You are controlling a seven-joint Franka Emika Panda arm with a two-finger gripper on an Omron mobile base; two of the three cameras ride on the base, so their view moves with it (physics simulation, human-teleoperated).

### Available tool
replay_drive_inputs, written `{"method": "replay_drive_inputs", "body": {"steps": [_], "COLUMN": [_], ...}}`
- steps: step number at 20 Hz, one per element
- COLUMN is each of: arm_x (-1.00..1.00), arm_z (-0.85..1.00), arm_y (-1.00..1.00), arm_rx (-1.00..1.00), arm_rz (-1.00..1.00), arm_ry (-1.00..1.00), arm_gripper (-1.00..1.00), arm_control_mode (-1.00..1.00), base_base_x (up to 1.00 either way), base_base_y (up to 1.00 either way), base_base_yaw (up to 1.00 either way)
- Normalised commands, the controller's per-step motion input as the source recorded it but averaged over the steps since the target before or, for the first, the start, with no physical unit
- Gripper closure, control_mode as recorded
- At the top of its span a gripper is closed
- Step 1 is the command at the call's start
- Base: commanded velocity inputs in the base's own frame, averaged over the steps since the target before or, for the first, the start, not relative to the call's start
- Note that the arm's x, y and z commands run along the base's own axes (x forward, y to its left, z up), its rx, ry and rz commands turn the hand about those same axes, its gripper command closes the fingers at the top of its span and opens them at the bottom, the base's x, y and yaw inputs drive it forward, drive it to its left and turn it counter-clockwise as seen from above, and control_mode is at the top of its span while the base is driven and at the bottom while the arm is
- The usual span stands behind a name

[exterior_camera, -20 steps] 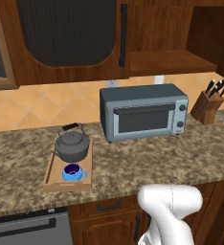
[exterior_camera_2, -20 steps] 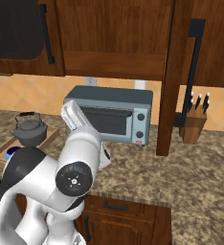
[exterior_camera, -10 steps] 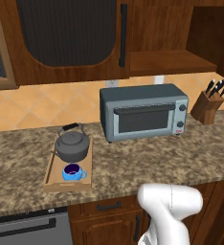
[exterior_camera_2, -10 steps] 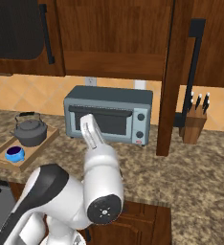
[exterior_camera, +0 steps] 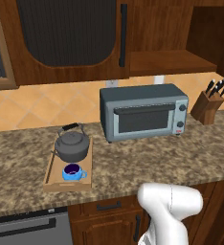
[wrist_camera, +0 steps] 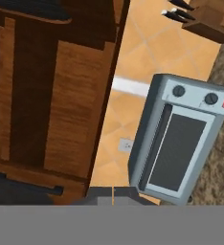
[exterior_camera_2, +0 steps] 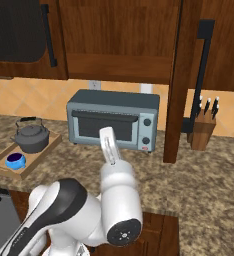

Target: Pick the kettle from the counter and place it on the tray. Then pick the mug from the cabinet and place it on the tray. Then close the cabinet doors.

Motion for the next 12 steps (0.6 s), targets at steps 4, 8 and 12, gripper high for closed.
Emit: {"method": "replay_drive_inputs", "body": {"steps": [4,8,12], "arm_x": [0.0,0.0,0.0], "arm_z": [0.0,-0.06,-0.01], "arm_y": [-0.23,-0.23,-0.25], "arm_rx": [0.09,0.11,0.14], "arm_rz": [0.0,0.0,0.0], "arm_ry": [0.0,0.0,0.0], "arm_gripper": [1.0,1.0,1.0], "arm_control_mode": [-1.0,-1.0,-1.0], "base_base_x": [0.0,0.0,0.0], "base_base_y": [0.0,0.0,0.0], "base_base_yaw": [0.0,0.0,0.0]}}
